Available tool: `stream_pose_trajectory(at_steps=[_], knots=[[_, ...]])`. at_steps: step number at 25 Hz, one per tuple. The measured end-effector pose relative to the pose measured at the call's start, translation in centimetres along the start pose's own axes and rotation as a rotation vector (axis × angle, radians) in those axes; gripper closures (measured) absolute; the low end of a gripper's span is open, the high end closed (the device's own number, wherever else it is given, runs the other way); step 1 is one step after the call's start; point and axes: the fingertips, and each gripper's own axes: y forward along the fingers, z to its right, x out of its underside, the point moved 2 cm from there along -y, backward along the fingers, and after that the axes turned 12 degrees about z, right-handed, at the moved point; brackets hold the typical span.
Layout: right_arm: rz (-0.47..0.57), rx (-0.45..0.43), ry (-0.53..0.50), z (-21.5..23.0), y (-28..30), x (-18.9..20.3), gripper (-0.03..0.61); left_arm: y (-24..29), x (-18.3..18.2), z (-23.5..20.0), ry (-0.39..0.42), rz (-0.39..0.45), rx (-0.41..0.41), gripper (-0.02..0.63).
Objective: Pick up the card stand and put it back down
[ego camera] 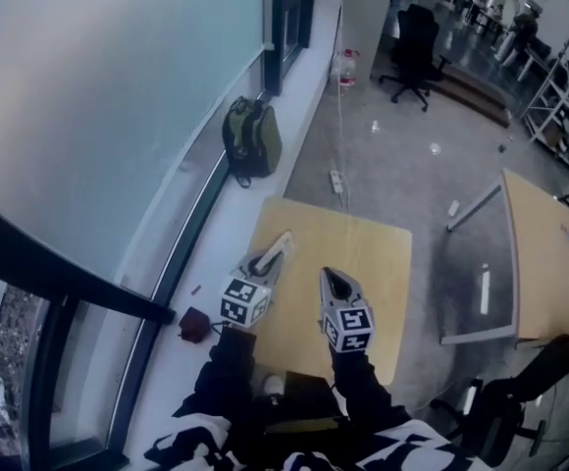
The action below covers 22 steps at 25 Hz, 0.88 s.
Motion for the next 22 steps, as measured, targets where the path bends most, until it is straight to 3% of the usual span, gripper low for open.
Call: stream_pose_trajectory(at_steps=[6,22], knots=[[0.07,-0.015,-0.007,-3.6,-2.6,-2.9,0.557,-4.9,-4.2,3.1,0.053,0.113,-0.071,0.591],[0.191,-0.04,-0.009,-7.6,-6.0,-6.9,0.557,-10.8,-6.1,7.5,0.073,0.225,-0.133,0.591]])
